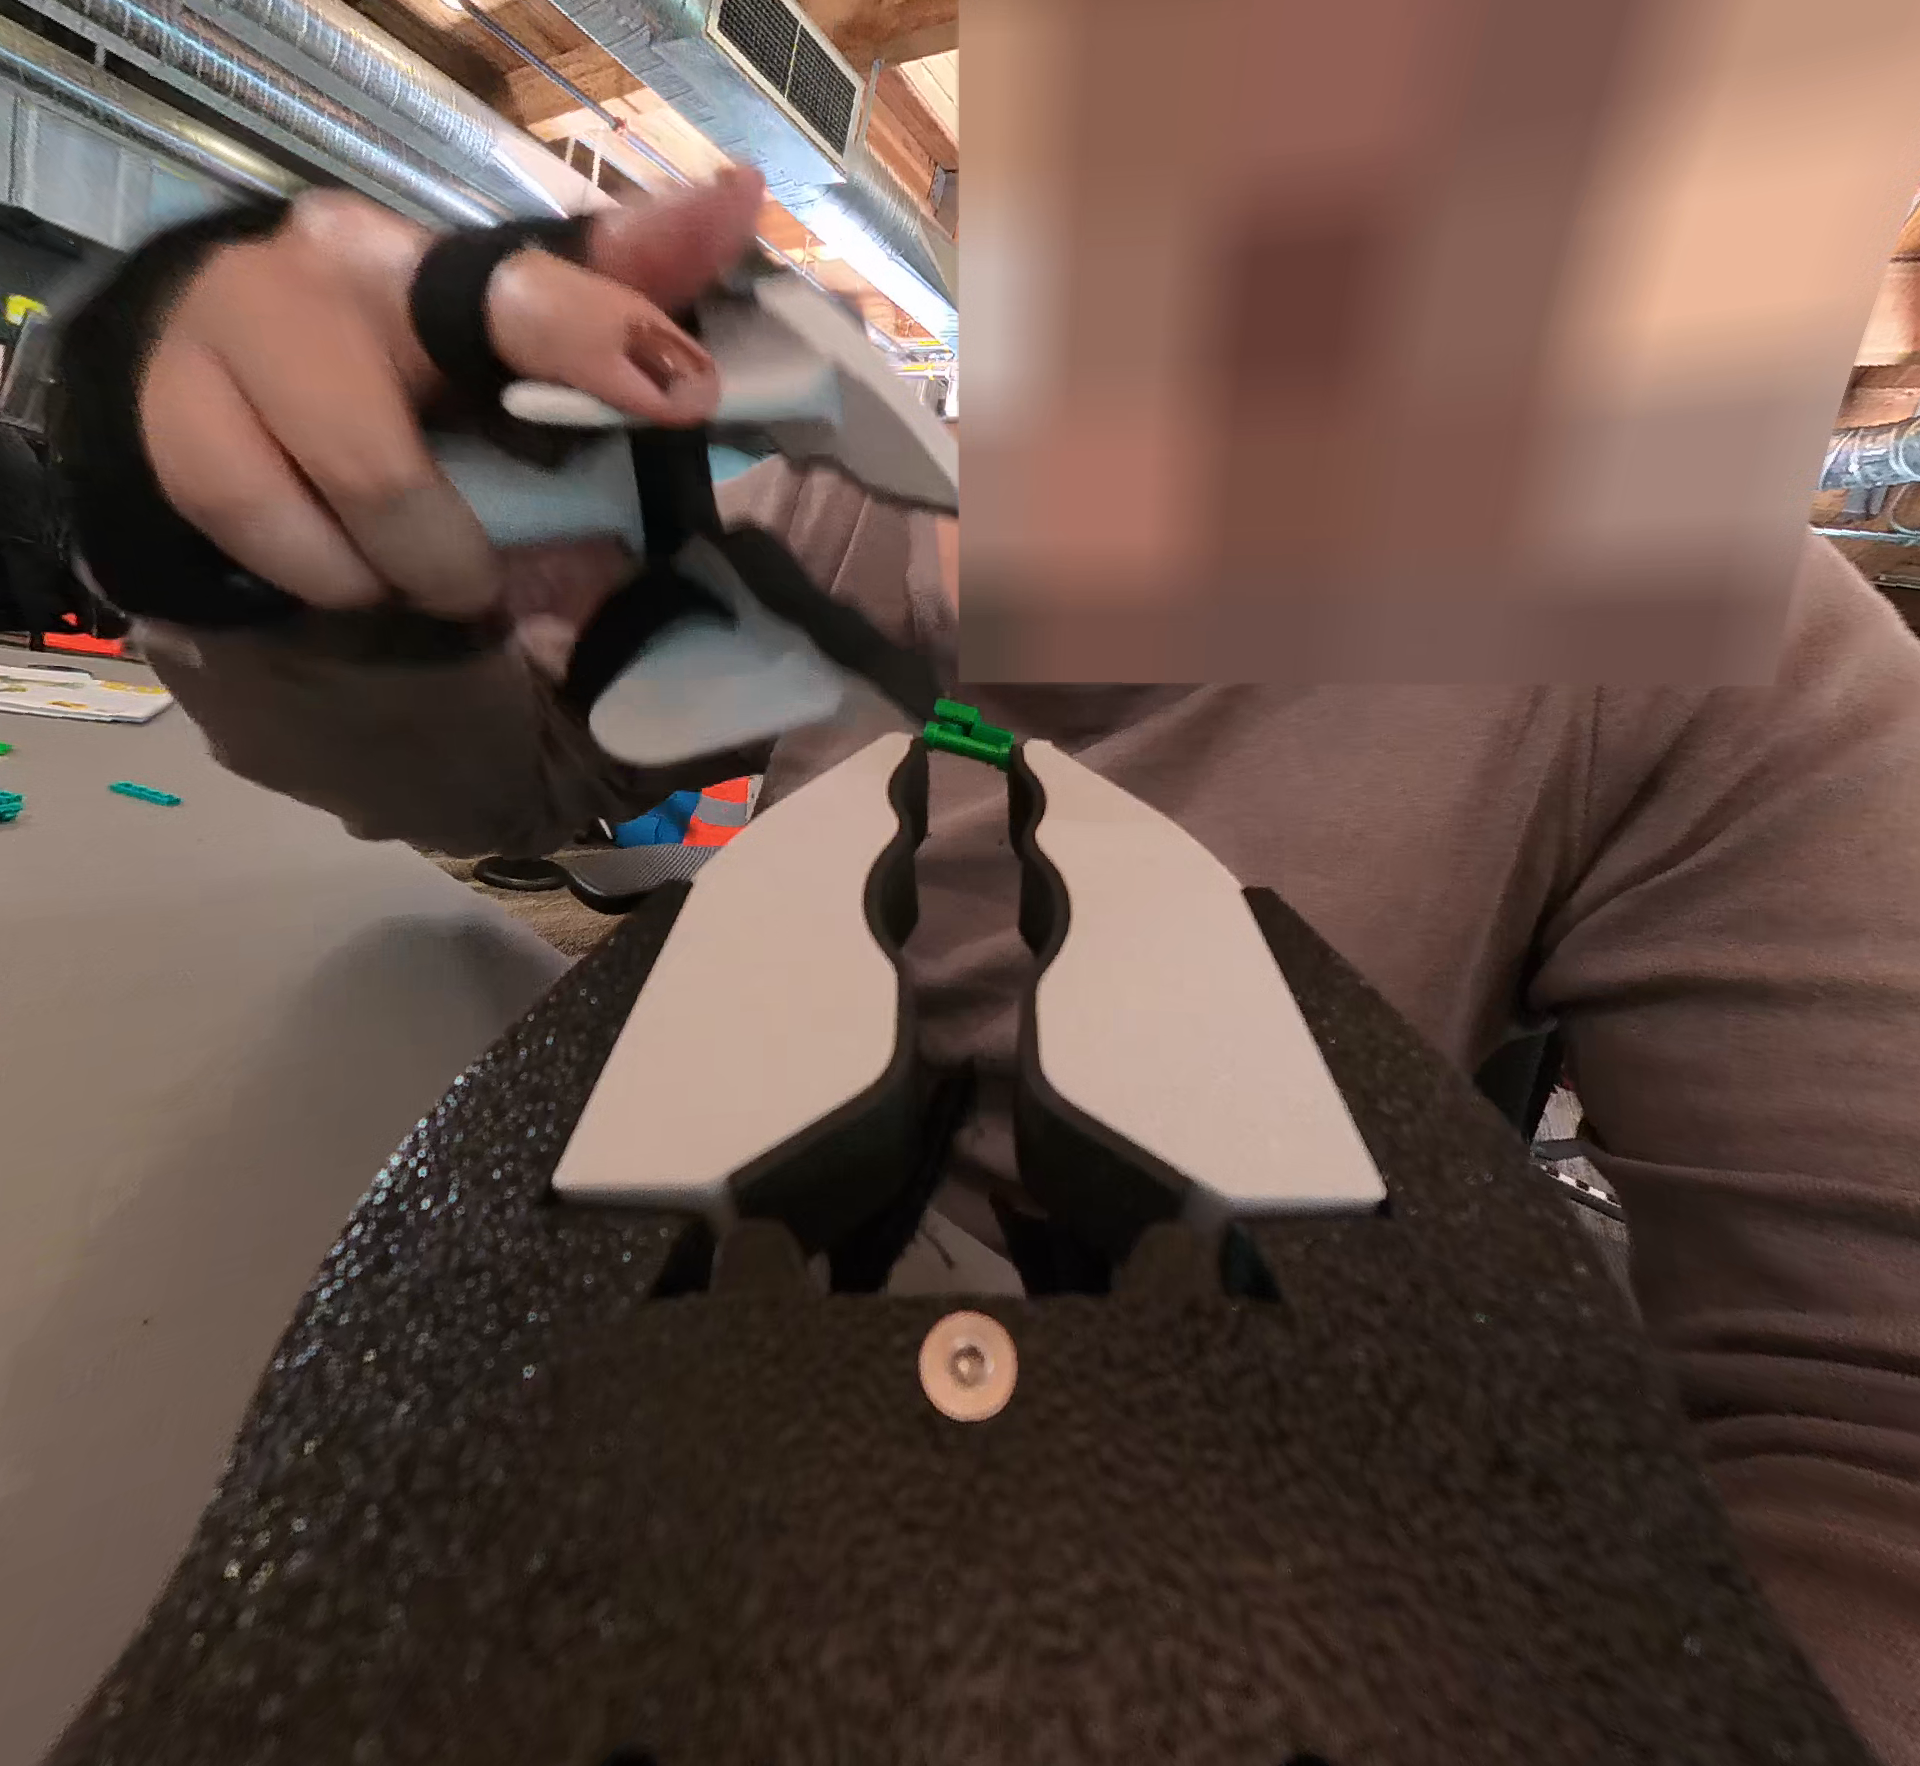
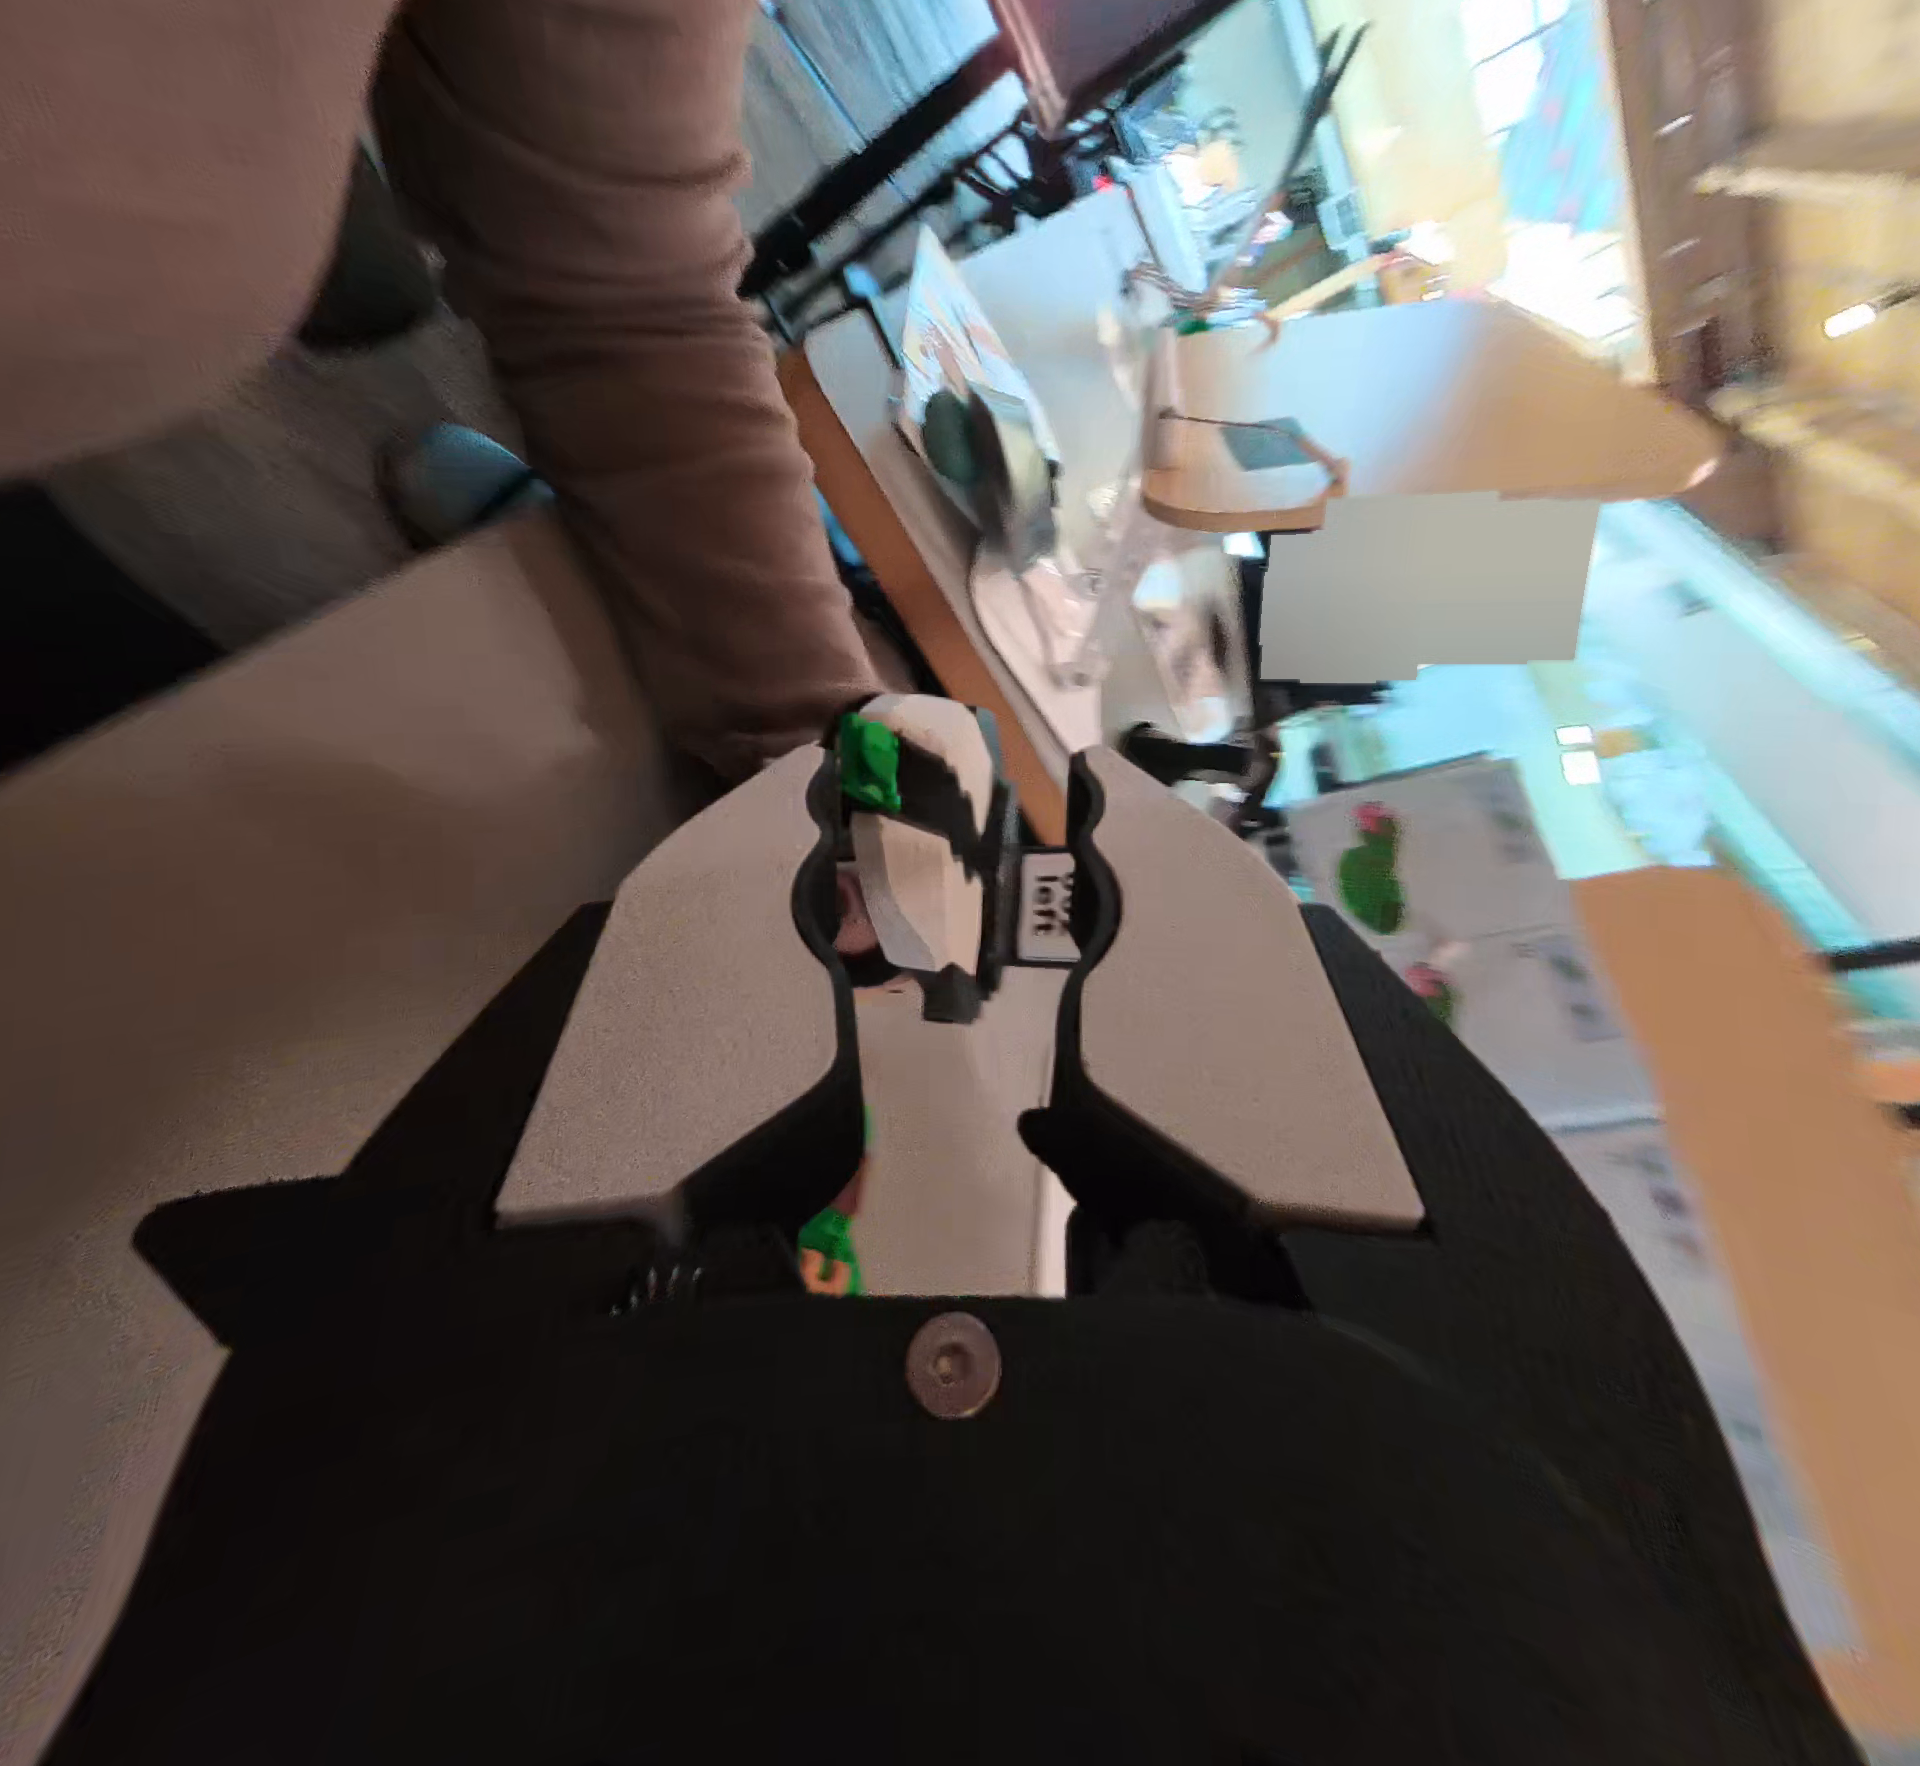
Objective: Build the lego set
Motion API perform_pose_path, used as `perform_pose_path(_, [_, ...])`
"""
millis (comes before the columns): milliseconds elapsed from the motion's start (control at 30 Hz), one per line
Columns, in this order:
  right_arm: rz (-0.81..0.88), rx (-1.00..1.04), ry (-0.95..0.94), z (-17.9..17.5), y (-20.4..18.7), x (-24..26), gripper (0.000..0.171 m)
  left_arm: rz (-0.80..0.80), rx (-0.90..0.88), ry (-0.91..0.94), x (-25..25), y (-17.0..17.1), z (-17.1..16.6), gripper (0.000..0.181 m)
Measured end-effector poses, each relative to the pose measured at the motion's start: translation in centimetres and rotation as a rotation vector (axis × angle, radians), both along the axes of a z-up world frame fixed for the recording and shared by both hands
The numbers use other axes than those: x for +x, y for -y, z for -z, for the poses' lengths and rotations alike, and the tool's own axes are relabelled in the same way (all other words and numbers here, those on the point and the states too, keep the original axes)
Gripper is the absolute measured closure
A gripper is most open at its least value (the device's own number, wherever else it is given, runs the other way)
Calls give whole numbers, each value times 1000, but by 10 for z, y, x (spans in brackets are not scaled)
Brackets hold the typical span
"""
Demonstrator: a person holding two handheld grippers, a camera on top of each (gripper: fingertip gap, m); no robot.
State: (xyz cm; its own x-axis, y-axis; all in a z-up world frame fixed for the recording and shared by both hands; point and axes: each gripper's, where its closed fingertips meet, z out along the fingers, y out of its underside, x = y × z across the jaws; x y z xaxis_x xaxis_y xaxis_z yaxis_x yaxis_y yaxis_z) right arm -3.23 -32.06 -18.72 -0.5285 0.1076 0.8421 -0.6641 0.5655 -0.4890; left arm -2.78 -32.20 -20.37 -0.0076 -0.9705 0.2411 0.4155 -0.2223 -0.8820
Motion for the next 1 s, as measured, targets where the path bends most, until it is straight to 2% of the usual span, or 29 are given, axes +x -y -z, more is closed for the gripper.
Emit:
perform_pose_path(33, [18, 19, -79, 4, 2, 0, 132, 1, 0, 4, 0, 0, 0, 167])
perform_pose_path(200, [105, 116, -362, 13, 5, -2, 138, -5, -2, 14, -2, -1, -1, 167])
perform_pose_path(367, [161, 178, -488, 15, 3, -8, 152, -7, -4, 19, -2, -2, 0, 167])
perform_pose_path(467, [155, 176, -483, 17, 3, -9, 164, -27, -1, 14, -2, -4, 0, 167])
perform_pose_path(800, [159, 177, -477, 15, 1, -9, 166, -35, 1, 13, -1, -4, -1, 167])
perform_pose_path(1000, [93, 88, -296, 16, 1, -6, 165, -15, -12, 21, 1, -4, 0, 167])
